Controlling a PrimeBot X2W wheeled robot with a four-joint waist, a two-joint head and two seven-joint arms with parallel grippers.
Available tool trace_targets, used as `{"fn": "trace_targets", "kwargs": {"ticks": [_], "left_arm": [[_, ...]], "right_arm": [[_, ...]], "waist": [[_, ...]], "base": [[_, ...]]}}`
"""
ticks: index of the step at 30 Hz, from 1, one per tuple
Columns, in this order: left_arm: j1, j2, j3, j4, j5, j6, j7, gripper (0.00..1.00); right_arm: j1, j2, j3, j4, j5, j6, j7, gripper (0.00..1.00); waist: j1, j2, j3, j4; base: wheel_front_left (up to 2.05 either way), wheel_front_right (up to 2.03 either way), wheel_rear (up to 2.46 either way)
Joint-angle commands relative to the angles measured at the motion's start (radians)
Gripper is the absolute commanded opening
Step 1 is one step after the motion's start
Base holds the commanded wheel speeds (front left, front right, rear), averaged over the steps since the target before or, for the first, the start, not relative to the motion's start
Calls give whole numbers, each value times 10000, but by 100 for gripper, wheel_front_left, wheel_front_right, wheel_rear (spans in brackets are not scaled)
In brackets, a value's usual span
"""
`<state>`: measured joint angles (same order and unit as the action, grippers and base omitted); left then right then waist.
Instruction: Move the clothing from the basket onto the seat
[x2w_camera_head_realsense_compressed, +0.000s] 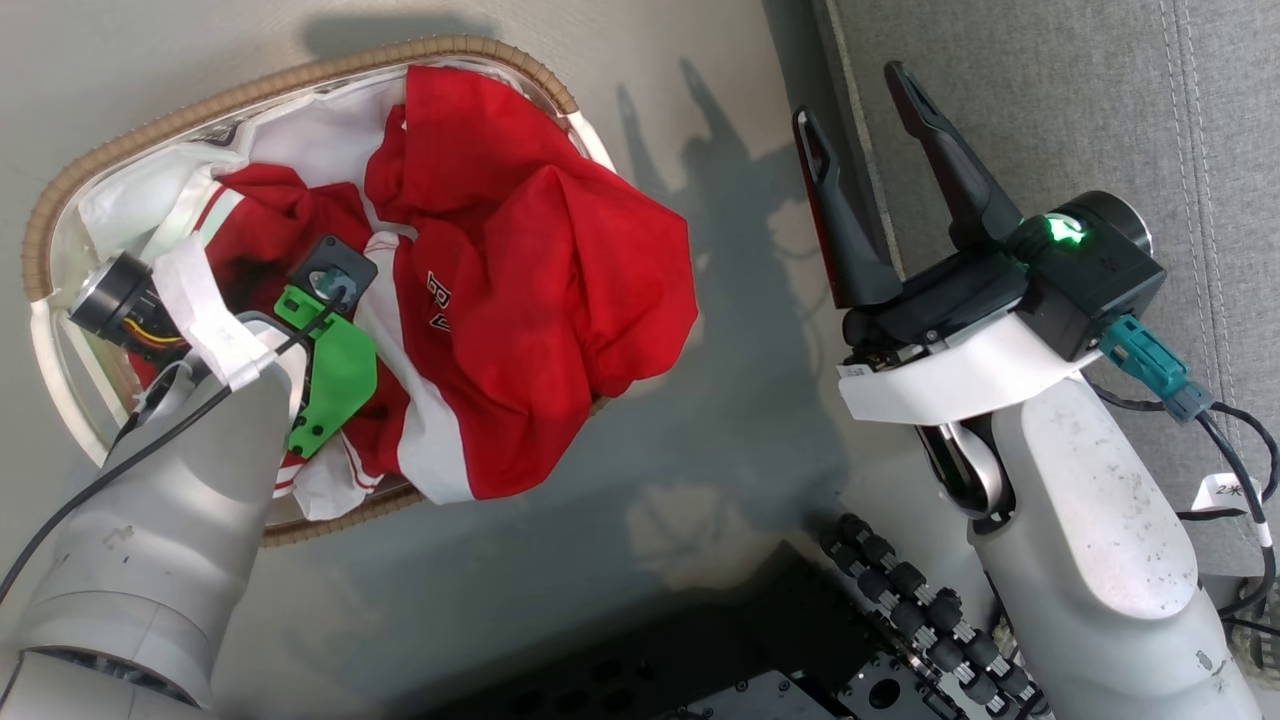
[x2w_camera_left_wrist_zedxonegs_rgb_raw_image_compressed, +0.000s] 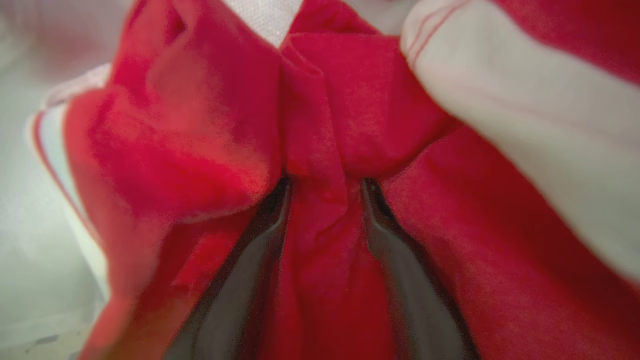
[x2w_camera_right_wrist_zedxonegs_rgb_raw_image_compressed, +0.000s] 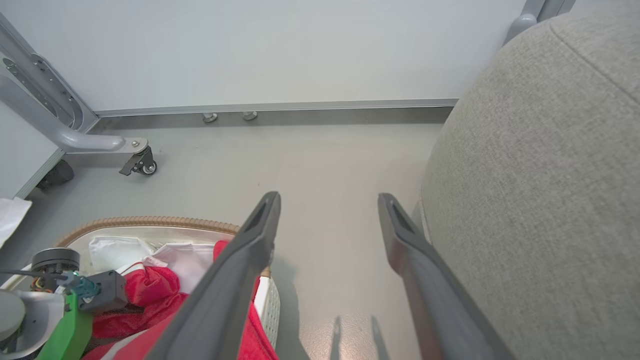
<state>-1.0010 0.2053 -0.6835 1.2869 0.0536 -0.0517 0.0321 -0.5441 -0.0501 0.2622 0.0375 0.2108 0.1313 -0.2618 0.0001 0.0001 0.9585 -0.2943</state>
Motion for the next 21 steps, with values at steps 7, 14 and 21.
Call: {"fn": "trace_targets", "kwargs": {"ticks": [7,14,21], "left_arm": [[112,1,28,49,-304,-42,-334,0],[553,-144,299,43,-850,-23,-1111,0],[1058,-324,618,42,-1458,-315,-2307,0]], "right_arm": [[-215,-25,-150,50,-42,-10,-48,100],[-247,-25,-267,319,-168,-10,-48,100],[16,-27,-430,690,-330,-10,-47,100]], "waist": [[-1,-1,-309,81],[-1,-1,-1193,253],[-1,-1,-2282,613]], "base": [[0,0,0],[0,0,0],[0,0,0]]}}
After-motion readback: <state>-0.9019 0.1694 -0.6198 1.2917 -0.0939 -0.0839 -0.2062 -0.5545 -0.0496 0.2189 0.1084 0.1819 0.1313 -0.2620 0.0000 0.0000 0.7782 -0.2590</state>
